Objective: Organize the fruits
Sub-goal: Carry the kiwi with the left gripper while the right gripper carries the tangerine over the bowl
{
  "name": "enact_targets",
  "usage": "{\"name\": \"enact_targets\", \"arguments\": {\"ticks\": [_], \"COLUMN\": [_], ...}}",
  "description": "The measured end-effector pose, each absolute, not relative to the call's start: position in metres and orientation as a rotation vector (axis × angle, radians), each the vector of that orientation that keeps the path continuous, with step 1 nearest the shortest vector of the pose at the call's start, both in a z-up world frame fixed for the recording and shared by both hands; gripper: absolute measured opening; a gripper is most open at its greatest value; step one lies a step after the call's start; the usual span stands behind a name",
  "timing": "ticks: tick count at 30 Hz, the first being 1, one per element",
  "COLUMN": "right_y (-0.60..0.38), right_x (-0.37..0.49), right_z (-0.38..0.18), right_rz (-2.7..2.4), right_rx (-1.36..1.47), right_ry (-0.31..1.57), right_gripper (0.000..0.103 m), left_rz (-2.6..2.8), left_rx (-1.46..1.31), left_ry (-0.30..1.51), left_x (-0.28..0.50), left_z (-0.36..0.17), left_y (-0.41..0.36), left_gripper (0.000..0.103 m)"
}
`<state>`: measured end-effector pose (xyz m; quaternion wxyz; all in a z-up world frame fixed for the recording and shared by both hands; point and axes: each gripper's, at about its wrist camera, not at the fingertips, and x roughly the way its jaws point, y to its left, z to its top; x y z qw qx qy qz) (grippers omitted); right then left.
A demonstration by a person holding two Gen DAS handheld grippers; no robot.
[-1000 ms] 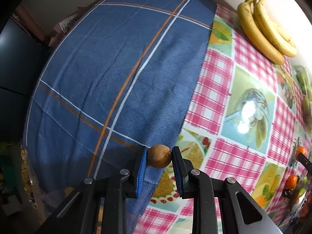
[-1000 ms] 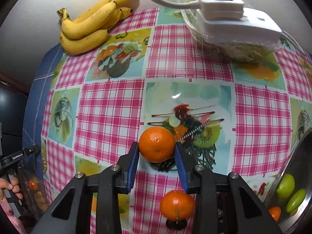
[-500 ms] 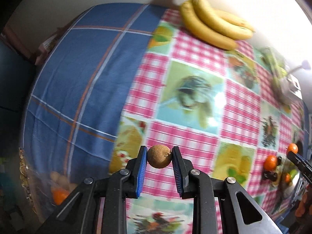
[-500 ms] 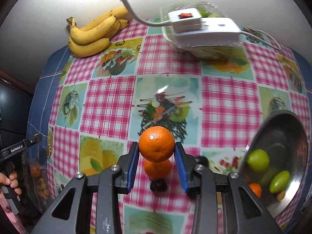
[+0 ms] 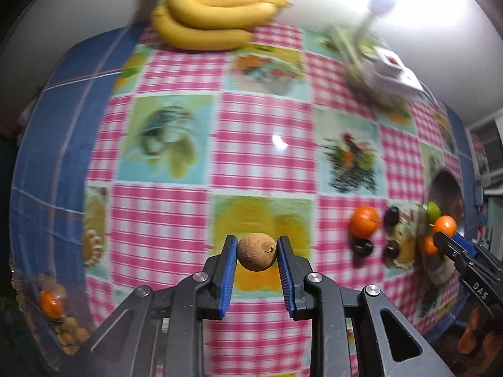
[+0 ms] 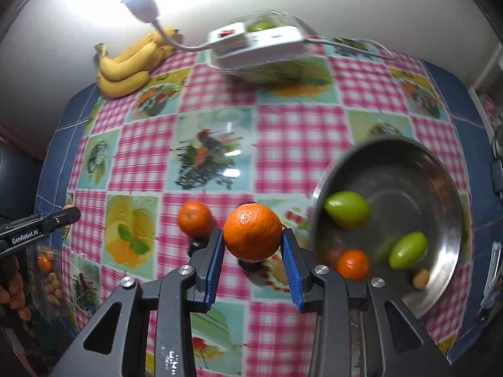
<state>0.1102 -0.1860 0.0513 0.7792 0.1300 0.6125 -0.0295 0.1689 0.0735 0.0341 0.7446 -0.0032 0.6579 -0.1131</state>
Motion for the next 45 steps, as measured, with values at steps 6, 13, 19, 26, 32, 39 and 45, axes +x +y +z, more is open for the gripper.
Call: {"name": "enact_targets", "arguments": {"ticks": [6,13,19,26,32,39,45], "right_y": [-0.22,-0.262,-0.297,-0.341,-0.373,-0.388,-0.391], "right_x": [0.088,0.069,0.058,0.044,0.03,0.025,0.028], "right_z": [0.05,0.041,0.029,0.025,0.024,0.019,0.012], "right_rz": [-0.13,-0.213,-0.268,-0.344,-0.402,-0.419,-0.399], "right_rx": [0.341,0.396,0.456,0.521,0.575,0.611,0.616], "right_ry": [1.284,1.245,1.23,1.209,1.192,1.183,1.19], "right_gripper": [0.038,0.038,0.038,0.038,0.038,0.038,0.038], "left_rz": [-0.294,-0.342,-0.394,-0.453,-0.504,-0.538,-0.545], "left_rx": [0.03,0.095,0.153,0.214,0.242,0.253,0.252], "left_ry": [1.448,1.442,1.419,1.374,1.347,1.329,1.35], "left_x": [0.162,0.153,0.15,0.146,0.14,0.135,0.133], "left_z": [0.035,0.035,0.038,0.048,0.053,0.05,0.029], "left_y": [0.021,-0.037,-0.086,-0.145,-0.193,-0.238,-0.262], "left_gripper": [0.027,0.027,0.027,0.027,0.027,0.027,0.027]}}
